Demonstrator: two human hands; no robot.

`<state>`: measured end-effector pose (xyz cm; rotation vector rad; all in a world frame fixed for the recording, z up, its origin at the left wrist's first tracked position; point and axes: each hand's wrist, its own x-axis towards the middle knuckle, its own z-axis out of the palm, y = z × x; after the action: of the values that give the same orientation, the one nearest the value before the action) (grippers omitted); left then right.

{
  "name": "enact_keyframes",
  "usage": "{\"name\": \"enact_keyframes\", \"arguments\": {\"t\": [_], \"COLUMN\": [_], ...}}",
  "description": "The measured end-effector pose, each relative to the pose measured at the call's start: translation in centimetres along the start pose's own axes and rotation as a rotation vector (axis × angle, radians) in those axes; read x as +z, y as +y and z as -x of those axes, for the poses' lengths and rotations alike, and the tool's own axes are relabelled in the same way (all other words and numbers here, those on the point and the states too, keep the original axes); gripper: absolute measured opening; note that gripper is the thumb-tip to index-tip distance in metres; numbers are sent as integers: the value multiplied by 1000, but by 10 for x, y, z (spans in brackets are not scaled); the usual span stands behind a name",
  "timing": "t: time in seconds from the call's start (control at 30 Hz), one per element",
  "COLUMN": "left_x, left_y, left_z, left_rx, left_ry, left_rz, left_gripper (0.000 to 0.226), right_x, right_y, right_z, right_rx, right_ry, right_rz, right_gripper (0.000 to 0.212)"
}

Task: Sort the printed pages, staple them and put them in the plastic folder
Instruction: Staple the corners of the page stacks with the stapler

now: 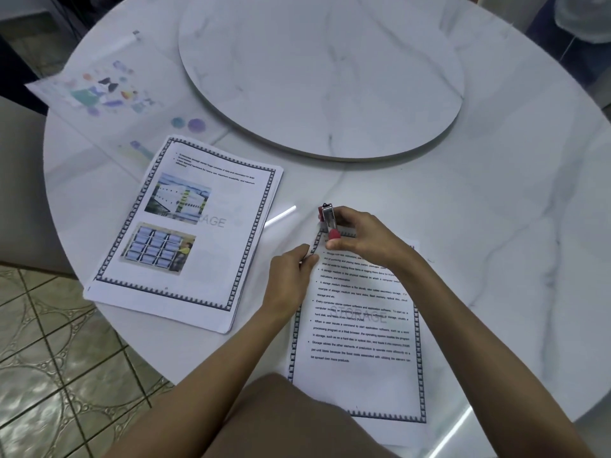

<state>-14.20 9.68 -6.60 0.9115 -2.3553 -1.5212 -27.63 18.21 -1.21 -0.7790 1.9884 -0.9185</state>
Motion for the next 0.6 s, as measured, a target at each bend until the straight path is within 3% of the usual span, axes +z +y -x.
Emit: {"name": "enact_keyframes", "arguments": {"t": [0.2, 0.6], "left_x": [1, 5], "left_y": [-1, -5], "left_z": [-1, -1], "left_rx": [6, -40], "left_ry": [1, 20], "left_rz": [31, 91], "left_gripper": [42, 42], "right_x": [0, 9], "right_y": [-5, -3], "right_z": [-2, -8], "right_rx": [-27, -78], "right_ry": [30, 63], "right_rz": [-65, -32], "right_gripper": [34, 32]}}
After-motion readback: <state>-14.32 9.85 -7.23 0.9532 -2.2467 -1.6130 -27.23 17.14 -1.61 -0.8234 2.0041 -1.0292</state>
